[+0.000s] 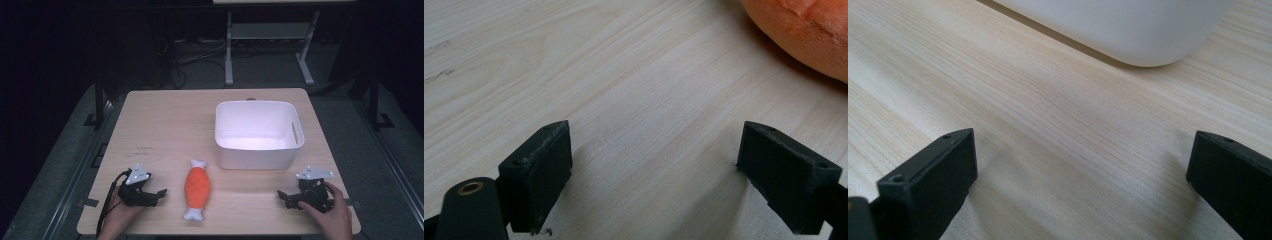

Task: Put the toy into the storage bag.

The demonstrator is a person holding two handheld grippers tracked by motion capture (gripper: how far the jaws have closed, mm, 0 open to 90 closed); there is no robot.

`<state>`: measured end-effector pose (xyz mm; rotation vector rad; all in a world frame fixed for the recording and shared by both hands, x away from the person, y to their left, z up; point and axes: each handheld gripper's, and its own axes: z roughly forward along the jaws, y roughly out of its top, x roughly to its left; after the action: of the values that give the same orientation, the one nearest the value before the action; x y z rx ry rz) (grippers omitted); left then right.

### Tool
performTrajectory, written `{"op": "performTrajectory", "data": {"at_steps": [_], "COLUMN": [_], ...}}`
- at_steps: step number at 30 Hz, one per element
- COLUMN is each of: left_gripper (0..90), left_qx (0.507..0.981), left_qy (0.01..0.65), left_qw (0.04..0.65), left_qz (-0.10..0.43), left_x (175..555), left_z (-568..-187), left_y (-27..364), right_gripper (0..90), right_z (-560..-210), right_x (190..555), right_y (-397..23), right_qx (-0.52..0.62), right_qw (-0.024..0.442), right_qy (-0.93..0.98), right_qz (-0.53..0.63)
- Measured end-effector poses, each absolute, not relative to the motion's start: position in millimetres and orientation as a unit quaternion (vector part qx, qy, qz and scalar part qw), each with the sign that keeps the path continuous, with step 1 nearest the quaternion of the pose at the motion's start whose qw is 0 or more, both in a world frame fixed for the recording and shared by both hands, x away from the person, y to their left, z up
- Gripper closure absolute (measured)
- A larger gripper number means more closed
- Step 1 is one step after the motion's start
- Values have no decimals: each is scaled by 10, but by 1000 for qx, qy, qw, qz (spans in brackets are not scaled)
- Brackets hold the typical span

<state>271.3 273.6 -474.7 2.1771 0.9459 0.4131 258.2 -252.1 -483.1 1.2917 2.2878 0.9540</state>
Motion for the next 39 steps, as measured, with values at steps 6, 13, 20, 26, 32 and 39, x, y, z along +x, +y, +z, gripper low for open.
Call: {"op": "performTrajectory", "data": {"at_steps": [6,13,20,26,32,39], "left_gripper": [168,364,650,894,896,896], "left_qx": [843,850,851,854,856,851], "left_qy": [367,354,363,366,364,364], "left_qw": [359,352,347,345,343,354], "left_qz": [161,168,152,132,127,132], "left_x": [2698,2659,2692,2773,2859,2946], "left_z": [-4744,-4685,-4601,-4536,-4521,-4471], "left_y": [2742,2722,2708,2653,2613,2618], "right_gripper": [0,0,0,0,0,0], "right_z": [-4831,-4831,-4831,-4831,-4832,-4831], "right_x": [2583,2583,2583,2583,2584,2583], "right_y": [-2521,-2521,-2521,-2521,-2523,-2521], "right_qx": [455,455,455,455,454,455], "right_qw": [172,173,172,173,172,173], "right_qy": [806,806,806,806,807,806], "right_qz": [337,337,337,337,336,337]}}
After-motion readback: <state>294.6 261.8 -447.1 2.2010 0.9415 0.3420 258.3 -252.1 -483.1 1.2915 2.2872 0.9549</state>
